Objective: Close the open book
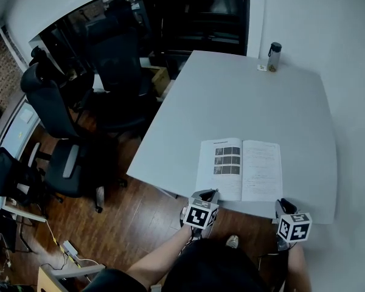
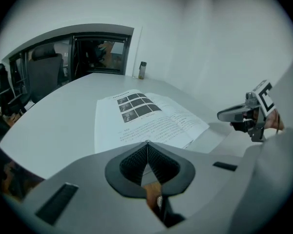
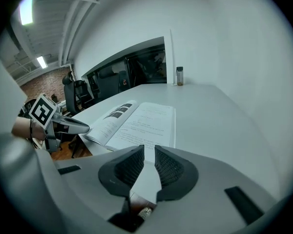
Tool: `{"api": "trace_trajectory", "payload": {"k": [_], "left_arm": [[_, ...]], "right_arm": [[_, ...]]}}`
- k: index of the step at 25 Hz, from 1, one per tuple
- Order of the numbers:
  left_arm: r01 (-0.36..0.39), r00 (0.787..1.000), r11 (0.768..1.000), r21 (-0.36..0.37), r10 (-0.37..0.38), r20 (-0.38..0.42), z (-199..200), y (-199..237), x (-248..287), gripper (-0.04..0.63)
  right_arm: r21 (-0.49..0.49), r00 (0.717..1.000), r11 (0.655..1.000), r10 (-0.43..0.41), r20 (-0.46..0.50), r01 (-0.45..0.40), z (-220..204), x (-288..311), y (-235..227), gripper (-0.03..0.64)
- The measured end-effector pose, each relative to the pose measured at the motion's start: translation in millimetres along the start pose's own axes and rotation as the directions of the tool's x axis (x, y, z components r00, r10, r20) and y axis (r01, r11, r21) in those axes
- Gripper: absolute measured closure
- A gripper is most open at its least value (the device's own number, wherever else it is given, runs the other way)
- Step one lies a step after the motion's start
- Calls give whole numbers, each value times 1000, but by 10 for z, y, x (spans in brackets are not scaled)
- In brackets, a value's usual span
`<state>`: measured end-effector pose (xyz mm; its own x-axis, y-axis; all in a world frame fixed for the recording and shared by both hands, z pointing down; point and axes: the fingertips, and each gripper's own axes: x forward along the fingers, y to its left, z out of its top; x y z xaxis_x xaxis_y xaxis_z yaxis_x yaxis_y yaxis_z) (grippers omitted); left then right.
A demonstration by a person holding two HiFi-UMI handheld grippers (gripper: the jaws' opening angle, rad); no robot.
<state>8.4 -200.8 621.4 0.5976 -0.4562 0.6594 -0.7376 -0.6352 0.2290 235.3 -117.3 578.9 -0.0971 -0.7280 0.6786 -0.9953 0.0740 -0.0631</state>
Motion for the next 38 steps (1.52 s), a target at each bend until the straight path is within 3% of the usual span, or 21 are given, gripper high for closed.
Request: {"api": "trace_trajectory", "payload": {"k": [4,7,11,17,22,30,38], "left_arm": [[-43,999,999,-31,43,-5,-62,184,-102,591],[-72,997,996,-60,72,-13,-134,306,-169,590],[-116,993,988,-100,114,-28,-246,469,-250,589],[-130,991,985,-114,125,-51,-306,567,-255,590],[-123,991,986,-110,116,-67,-322,570,-203,589],[-77,995,994,-75,71,-74,-255,507,-126,591],[13,997,998,-55,-17,-72,-172,119,18,591]], "right_arm": [[-97,999,995,6,32,-3,277,33,179,568],[-177,996,981,90,21,-85,437,197,530,569],[-260,978,942,199,-68,-210,430,550,971,569],[-352,947,887,229,-225,-298,132,873,1185,574],[-352,942,882,239,-235,-312,130,921,1241,610],[-322,934,885,269,-237,-336,78,917,1399,612],[-263,935,908,269,-233,-327,-46,827,1299,612]]}}
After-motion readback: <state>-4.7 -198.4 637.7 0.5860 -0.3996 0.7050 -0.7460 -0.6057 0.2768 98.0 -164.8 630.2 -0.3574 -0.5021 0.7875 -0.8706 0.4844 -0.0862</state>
